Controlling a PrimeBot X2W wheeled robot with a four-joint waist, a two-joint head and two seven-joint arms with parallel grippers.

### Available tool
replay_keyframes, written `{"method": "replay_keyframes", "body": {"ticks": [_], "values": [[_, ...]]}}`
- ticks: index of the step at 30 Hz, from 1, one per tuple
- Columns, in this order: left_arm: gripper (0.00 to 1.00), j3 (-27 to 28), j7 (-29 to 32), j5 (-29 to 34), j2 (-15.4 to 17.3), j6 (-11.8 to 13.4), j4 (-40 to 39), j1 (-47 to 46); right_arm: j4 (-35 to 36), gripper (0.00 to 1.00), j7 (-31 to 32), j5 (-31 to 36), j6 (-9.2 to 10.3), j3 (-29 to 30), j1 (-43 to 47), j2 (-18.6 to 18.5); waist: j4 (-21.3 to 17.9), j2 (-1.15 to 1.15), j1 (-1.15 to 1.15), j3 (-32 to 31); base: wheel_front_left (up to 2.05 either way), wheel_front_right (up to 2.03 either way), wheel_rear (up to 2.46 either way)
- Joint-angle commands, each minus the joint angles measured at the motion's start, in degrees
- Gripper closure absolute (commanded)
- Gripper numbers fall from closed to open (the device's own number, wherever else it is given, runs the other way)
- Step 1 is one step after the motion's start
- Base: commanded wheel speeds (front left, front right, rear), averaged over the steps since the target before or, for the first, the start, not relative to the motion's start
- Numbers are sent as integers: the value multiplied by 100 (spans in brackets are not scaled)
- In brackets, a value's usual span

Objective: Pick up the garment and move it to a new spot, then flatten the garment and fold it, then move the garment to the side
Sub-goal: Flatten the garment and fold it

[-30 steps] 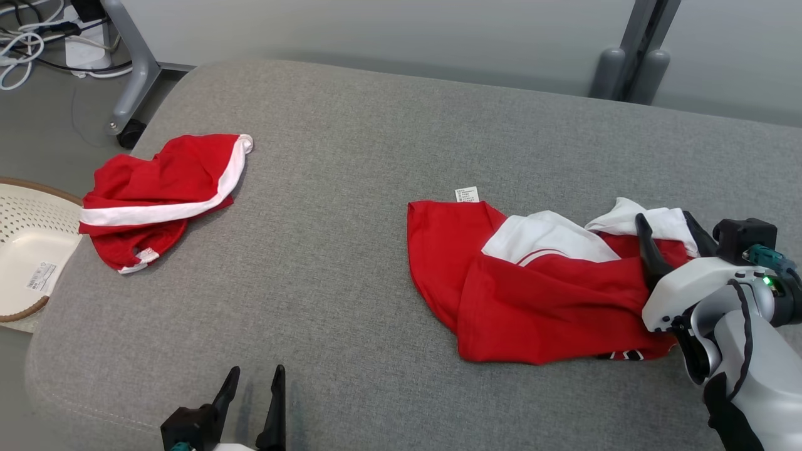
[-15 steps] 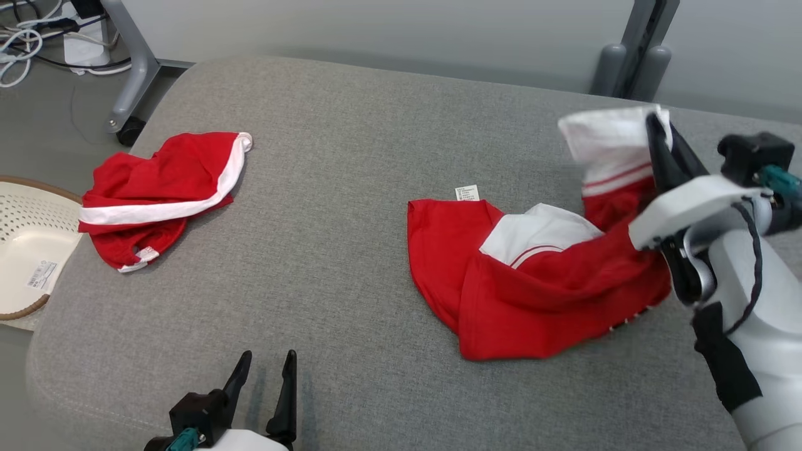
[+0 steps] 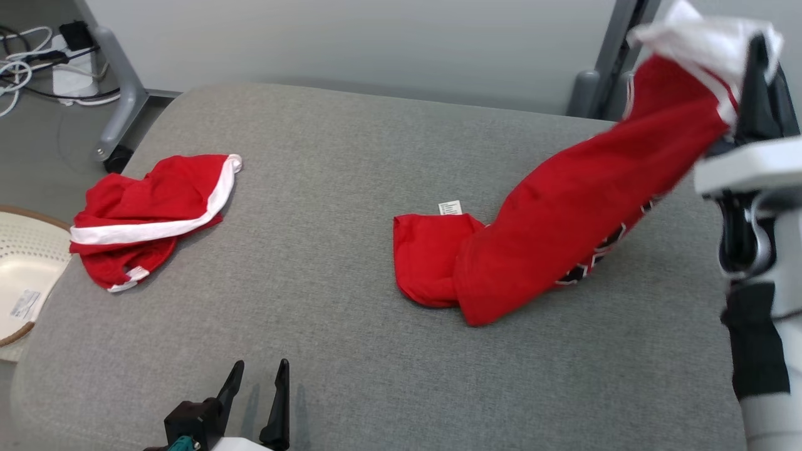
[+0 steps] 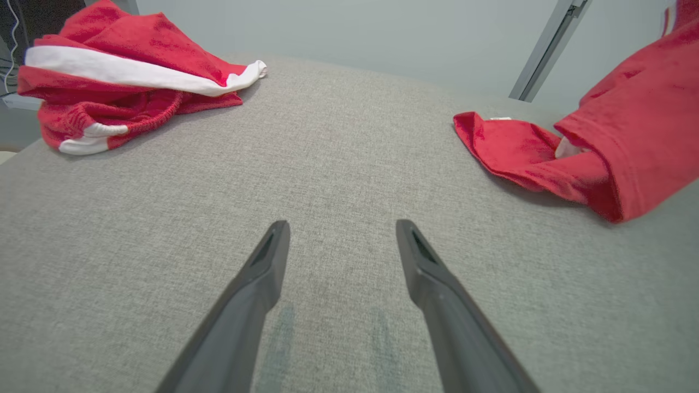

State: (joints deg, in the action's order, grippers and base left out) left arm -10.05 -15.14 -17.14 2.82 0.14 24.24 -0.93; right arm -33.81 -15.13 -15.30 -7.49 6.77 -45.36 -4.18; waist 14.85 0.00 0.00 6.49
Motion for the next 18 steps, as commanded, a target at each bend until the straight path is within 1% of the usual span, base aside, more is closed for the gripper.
{"method": "replay_keyframes", "body": {"ticks": [1,4,5,6,7,8,9,11,13,14,16,18], "values": [[0,34,-2,11,17,0,-36,27,38,100,-2,72,0,373,505,-61,-221,0,0,-61,0,0,0],[0,20,-1,1,16,-26,-51,9,-57,100,-1,182,0,1002,1328,-47,-431,0,0,-44,0,0,0],[0,20,-1,1,16,-26,-51,9,-57,100,-1,182,0,1002,1328,-47,-431,0,0,-44,0,0,0],[0,7,-2,18,17,-42,-44,-3,-115,100,-1,214,0,1207,1592,-34,-494,0,0,-35,0,0,0],[0,-3,-2,40,18,-44,-39,-26,-189,89,-1,228,0,1412,1830,-13,-556,0,0,-19,0,0,0],[0,0,-2,48,20,-47,-35,-53,-324,51,-1,247,0,1605,2043,12,-617,0,0,-6,0,0,0],[0,-3,-2,62,17,-58,-26,-78,-427,0,-1,307,0,1738,2215,40,-669,0,0,1,0,0,0],[0,-3,-2,94,19,-73,-11,-104,-553,0,-2,401,0,2053,2461,54,-770,0,0,15,0,0,0],[0,3,-2,134,18,-102,14,-106,-547,0,-1,489,-1,2205,2652,91,-866,0,0,4,0,0,0],[0,34,-2,178,21,-111,24,-103,-496,0,-1,550,0,2133,2811,122,-975,0,0,-39,0,0,0],[0,50,-2,228,19,-135,56,-87,-444,0,-1,344,0,2002,2894,109,-1070,0,0,-99,0,0,0],[0,64,-2,245,19,-159,71,-65,-309,0,0,251,0,1746,3020,112,-1165,0,0,-174,0,0,0]]}}
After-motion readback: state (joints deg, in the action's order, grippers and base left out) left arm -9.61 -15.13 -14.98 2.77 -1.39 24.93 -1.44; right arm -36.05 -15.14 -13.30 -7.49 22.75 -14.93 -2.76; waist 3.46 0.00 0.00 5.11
